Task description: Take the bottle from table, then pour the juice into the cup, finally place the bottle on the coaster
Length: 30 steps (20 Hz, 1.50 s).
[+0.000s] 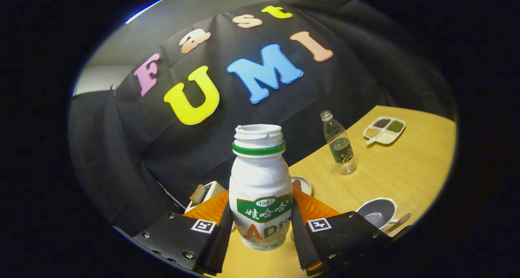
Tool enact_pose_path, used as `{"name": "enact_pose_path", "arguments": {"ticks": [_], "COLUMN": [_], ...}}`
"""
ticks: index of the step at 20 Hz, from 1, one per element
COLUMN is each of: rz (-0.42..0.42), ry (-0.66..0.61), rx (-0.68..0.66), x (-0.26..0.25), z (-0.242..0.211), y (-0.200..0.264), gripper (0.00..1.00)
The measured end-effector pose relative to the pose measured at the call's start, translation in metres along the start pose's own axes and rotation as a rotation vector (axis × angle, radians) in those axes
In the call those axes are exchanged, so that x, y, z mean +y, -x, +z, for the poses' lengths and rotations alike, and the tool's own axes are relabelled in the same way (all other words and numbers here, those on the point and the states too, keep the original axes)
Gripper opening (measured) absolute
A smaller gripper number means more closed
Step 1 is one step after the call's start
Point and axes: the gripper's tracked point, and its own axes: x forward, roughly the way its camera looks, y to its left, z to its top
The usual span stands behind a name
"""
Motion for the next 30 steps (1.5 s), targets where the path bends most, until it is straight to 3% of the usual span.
{"name": "enact_pose_path", "arguments": {"ticks": [8, 14, 23, 30], "rz": [-0.03, -0.055, -0.099, -0.121], "ry": [0.361, 0.477, 0.544, 0.567], "rx": [-0.043, -0.052, -0.05, 0.019], "x": [0.036, 0.05, 0.018, -0.011], "z": [-0.034, -0.049, -0.063, -0.101], "y": [-0.011, -0.028, -0.061, -0.083], "gripper": [0.67, 0.68, 0.67, 0.68]}}
